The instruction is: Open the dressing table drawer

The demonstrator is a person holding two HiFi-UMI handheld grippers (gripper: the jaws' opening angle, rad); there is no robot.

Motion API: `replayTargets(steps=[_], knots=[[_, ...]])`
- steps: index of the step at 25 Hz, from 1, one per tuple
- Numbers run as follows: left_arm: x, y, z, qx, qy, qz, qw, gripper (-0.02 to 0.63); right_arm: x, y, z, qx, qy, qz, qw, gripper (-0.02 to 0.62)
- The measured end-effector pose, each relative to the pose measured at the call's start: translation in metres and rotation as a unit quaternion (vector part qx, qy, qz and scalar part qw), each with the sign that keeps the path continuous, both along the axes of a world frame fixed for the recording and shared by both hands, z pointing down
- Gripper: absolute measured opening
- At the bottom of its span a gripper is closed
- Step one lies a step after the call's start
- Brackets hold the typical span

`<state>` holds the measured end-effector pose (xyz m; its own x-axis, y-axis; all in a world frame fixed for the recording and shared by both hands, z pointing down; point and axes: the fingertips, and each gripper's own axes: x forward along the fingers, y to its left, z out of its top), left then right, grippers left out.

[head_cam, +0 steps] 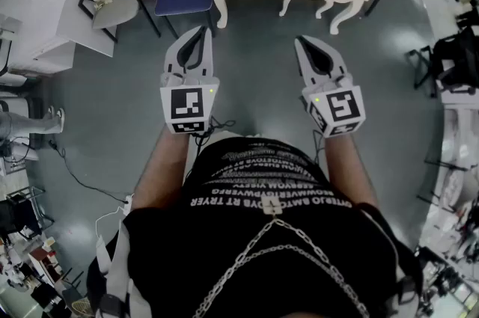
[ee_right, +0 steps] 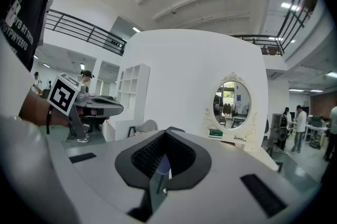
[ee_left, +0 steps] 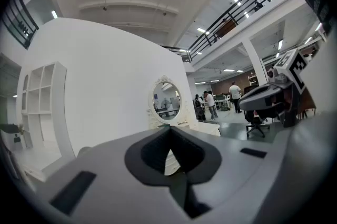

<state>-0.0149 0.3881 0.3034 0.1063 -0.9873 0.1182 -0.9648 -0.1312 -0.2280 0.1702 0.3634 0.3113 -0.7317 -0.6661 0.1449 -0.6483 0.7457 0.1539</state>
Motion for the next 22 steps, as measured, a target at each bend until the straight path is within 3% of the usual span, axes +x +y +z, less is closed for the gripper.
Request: replayTargets(steps=[12,22], knots=[[0.013,0.011,0.007,-0.02,-0.003,-0.041,0.9989,0.003,0.028,-0.013,0.014,-0.046,-0.038,-0.019,0.998,-0.009],[-0.013,0.001,0.014,-0.023,-0.006,-0.043,0.9988,0.003,0.006,-0.029,0.026,-0.058,-0.035,-0.016,0.998,-0.008]])
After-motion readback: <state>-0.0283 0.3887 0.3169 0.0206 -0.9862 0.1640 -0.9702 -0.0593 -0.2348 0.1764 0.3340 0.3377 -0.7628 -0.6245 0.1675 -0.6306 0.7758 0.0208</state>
